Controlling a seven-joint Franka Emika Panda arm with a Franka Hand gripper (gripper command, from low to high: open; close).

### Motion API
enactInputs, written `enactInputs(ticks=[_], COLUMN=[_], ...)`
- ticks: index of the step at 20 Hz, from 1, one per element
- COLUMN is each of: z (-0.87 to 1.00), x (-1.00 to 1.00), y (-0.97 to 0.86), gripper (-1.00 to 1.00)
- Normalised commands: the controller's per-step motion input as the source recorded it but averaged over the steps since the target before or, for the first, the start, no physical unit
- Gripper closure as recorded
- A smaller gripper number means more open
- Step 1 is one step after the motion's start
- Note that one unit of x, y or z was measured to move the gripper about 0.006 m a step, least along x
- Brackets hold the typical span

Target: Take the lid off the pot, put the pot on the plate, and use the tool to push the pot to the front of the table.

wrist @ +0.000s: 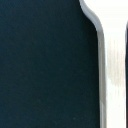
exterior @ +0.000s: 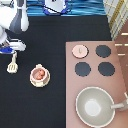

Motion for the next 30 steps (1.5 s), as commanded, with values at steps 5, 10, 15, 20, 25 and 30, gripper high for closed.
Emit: enactInputs(ticks=[5,10,15,20,25,30], z=[-0.44,-0.43,-0.35,-0.05,0.01,0.01], x=[-0.02,0.19,0.17,0.04,0.01,0.0], y=[-0.29,-0.08,0.0,0.0,0.0,-0.01], gripper=[-1.0,-1.0,-1.0,1.0,1.0,1.0])
